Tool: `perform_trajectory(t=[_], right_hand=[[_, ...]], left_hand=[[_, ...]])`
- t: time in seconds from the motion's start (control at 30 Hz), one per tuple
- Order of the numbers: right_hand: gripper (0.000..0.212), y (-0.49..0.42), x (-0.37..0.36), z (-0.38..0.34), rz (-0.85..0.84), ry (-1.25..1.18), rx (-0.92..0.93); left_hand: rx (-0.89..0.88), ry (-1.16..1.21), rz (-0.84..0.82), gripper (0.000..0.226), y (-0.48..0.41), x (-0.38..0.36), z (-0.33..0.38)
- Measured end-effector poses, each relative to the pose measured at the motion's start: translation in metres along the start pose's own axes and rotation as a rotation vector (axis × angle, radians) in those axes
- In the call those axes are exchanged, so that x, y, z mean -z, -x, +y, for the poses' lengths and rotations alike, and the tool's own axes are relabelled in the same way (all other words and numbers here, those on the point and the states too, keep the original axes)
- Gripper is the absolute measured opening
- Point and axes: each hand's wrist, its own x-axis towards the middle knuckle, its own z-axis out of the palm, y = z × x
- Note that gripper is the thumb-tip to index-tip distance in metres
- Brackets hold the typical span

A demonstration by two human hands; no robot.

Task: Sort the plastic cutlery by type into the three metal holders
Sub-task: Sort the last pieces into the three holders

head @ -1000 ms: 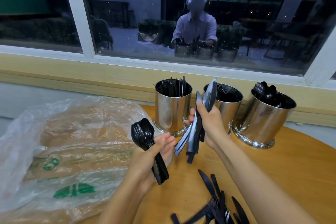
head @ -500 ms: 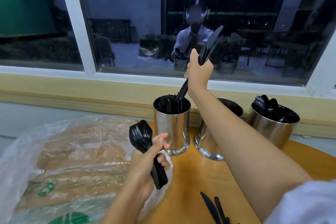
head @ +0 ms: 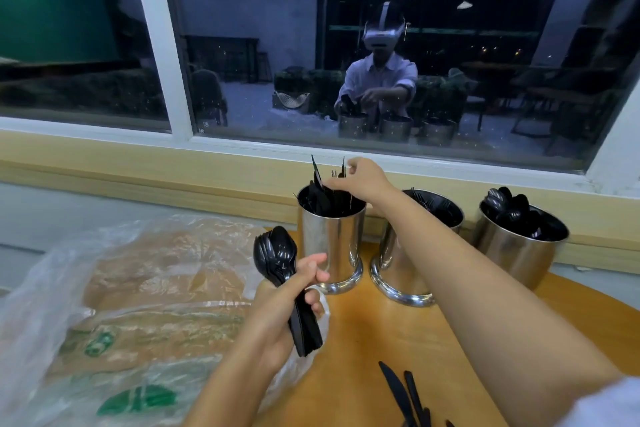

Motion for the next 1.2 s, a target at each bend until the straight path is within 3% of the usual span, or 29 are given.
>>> perform_trajectory(t=[0.07,0.13,0.23,0.33,0.47,0.6,0.73,0.83,1.0,1.07,1.2], right_hand=[[0.070,0.017,0.007,0.000,0.161,-0.013,0.065],[0.053,0.050,0.014,-0.002,0.235,-0.144,0.160],[0.017,0.111,0.014,0.004,-0.054,-0.282,0.177],[0.020,0.160,0.008,0.014,-0.259,-0.353,0.161],[0.019,0.196,0.011,0.023,-0.261,-0.479,0.153],[0.016,0.214,0.014,0.028,-0.235,-0.423,0.137],[0.007,0.224,0.012,0.036,-0.116,-0.447,0.123],[0.011,0.228,0.007,0.043,0.015,-0.520,0.104],[0.007,0.233,0.008,0.050,0.012,-0.570,0.113],[0.009,0.231,0.007,0.054,0.123,-0.557,0.132],[0.010,0.222,0.017,0.056,0.295,-0.979,0.190]], left_hand=[[0.033,0.000,-0.069,0.036,0.009,-0.003,0.001],[0.060,-0.001,-0.127,0.038,0.021,-0.006,0.002],[0.107,-0.010,-0.206,0.034,0.038,-0.011,-0.002],[0.134,-0.059,-0.257,0.033,0.055,-0.017,-0.011],[0.120,-0.071,-0.272,0.028,0.074,-0.028,-0.023],[0.101,-0.126,-0.308,0.032,0.084,-0.033,-0.030],[0.084,-0.122,-0.317,0.031,0.092,-0.037,-0.038],[0.025,-0.186,-0.197,0.029,0.094,-0.039,-0.046],[0.029,-0.158,-0.136,0.028,0.094,-0.035,-0.052],[0.033,-0.120,-0.146,0.033,0.092,-0.032,-0.053],[0.003,-0.108,-0.108,0.038,0.087,-0.028,-0.056]])
